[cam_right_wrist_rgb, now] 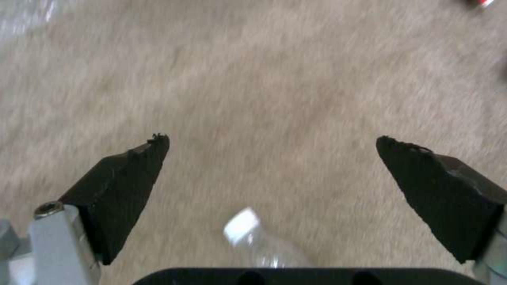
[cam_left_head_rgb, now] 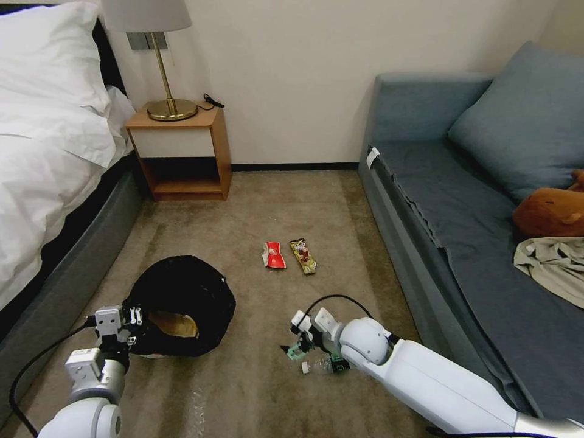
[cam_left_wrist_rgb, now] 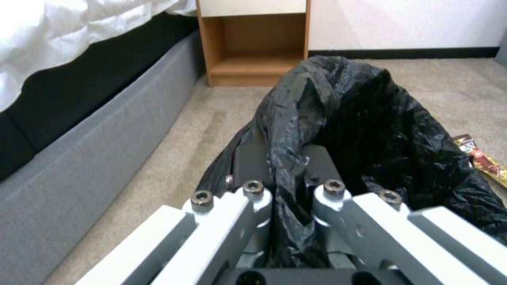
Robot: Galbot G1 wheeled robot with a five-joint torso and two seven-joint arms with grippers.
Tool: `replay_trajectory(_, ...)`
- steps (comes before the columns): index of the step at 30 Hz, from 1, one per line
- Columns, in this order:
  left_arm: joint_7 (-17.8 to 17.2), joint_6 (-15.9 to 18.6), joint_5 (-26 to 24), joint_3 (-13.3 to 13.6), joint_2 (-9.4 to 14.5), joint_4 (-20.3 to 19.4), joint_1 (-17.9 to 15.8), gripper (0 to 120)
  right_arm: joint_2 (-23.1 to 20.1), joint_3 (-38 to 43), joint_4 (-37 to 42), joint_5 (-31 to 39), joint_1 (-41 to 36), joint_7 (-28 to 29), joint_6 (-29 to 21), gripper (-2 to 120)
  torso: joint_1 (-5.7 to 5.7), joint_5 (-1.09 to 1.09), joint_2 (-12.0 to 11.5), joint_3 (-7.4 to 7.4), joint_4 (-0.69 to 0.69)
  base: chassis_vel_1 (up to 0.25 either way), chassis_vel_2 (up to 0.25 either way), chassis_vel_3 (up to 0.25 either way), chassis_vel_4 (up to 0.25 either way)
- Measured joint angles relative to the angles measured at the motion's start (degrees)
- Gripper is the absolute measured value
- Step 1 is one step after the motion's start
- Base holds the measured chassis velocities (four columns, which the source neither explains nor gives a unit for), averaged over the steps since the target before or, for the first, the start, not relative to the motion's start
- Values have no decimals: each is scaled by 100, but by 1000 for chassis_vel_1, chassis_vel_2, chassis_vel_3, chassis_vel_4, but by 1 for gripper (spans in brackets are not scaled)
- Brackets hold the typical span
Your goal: Pick up the trash bin, then pick up the garbage on the floor and place it into the trash bin.
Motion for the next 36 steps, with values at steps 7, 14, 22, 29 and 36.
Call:
replay_trajectory(7,0,-1,-36,-7,15,35,-11,4,-190,86,-8,-683,-165,-448,-106,100,0,0,0,0,1,0,0,0,0)
replay_trajectory(14,-4,-33,-35,13,-2,69,1,4,-193,216,-364,-1178,-318,-501,-94,100,0,0,0,0,1,0,0,0,0)
replay_trajectory(22,-16,-40,-34,19,-3,83,-2,4,-204,318,-529,-1423,-487,-626,-131,100,0,-1,0,0,0,0,0,0,0)
replay_trajectory(29,-17,-56,-35,32,-5,99,-2,4,-230,419,-622,-1471,-615,-667,-119,100,0,-1,0,0,0,0,0,0,0)
replay_trajectory(36,-19,-66,-35,36,-17,99,10,4,-196,439,-881,-1479,-625,-655,-5,100,0,-1,0,0,0,0,0,0,0)
